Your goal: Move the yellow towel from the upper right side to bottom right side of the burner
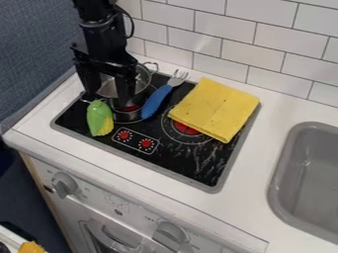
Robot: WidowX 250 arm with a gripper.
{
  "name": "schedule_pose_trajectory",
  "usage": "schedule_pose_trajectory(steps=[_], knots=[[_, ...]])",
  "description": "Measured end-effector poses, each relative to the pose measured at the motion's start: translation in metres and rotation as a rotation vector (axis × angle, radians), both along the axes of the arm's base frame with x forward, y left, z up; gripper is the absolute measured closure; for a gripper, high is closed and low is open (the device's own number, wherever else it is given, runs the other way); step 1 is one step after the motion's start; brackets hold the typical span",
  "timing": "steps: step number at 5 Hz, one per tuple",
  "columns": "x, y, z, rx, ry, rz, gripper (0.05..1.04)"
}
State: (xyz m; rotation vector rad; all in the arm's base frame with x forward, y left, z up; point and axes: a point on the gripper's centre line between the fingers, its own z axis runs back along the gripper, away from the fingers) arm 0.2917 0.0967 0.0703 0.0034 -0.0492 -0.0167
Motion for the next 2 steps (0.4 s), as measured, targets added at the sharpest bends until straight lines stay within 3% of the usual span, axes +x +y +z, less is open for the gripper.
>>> schedule_pose_trajectory(steps=[1, 2], knots=[[-0.001, -0.001, -0.009, -0.006, 0.03, 0.001, 0.083], [0.032, -0.042, -0.004, 0.013, 0.01, -0.116, 0.083]])
